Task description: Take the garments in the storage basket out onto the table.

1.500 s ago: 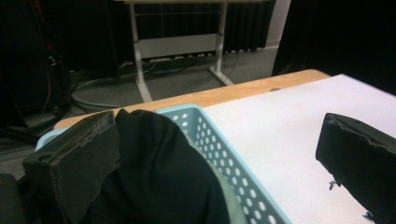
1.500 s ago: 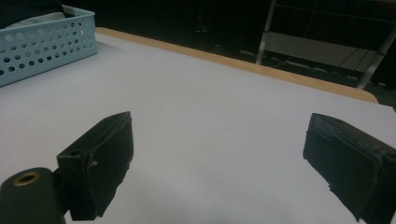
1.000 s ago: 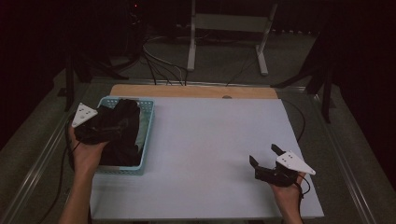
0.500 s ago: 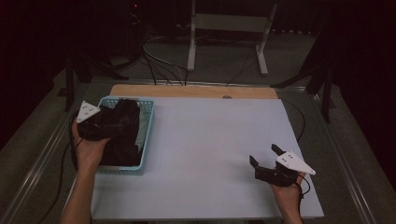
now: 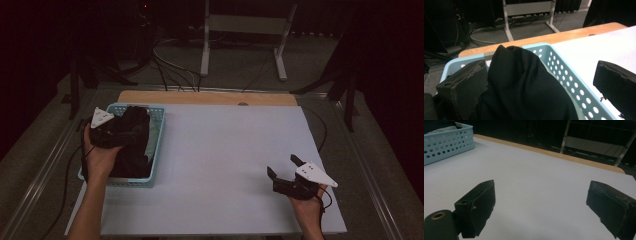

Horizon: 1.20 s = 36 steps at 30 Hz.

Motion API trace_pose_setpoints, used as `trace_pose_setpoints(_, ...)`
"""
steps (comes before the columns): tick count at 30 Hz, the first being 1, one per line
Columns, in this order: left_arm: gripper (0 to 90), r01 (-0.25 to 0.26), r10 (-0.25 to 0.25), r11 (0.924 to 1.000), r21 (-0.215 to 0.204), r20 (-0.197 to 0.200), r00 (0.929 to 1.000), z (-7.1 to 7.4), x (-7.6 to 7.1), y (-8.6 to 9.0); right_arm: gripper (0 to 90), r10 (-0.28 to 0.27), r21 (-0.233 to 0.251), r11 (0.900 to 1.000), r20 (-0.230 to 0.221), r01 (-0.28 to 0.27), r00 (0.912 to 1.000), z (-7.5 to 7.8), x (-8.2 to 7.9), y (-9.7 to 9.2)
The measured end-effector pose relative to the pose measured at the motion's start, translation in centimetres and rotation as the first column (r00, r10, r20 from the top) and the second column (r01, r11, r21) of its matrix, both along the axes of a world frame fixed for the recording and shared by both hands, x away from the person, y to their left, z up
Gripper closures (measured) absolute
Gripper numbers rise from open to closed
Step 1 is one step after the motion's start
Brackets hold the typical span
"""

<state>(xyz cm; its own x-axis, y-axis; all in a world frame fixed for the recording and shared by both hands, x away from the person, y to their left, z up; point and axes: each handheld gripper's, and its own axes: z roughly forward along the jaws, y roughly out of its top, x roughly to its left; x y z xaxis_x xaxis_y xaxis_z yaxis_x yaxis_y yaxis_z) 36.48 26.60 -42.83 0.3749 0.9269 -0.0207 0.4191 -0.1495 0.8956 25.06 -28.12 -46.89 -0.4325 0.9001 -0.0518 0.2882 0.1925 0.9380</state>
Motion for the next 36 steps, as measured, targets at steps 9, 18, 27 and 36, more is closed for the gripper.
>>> trace_pose_setpoints(9,0.0,-0.002,0.002,1.0000,0.004,-0.038,0.9993,-1.0,1.0,-0.4,8.5,-0.004,0.003,1.0000,-0.002,0.004,1.0000,0.0,0.0,-0.1)
trace_pose_setpoints(18,0.0,0.008,-0.006,0.9998,0.019,-0.084,0.9964,-1.8,1.7,-0.8,8.5,-0.003,0.003,1.0000,-0.002,0.003,1.0000,0.0,0.0,0.0)
trace_pose_setpoints(27,0.0,0.015,-0.013,0.9998,0.014,-0.116,0.9932,-2.5,2.2,-1.2,8.5,-0.002,0.003,1.0000,-0.002,0.002,1.0000,0.0,0.1,-0.1)
trace_pose_setpoints(36,0.0,0.033,-0.029,0.9992,0.022,-0.157,0.9871,-3.4,2.8,-1.4,8.5,-0.002,0.003,1.0000,-0.003,0.002,1.0000,-0.1,0.1,0.0)
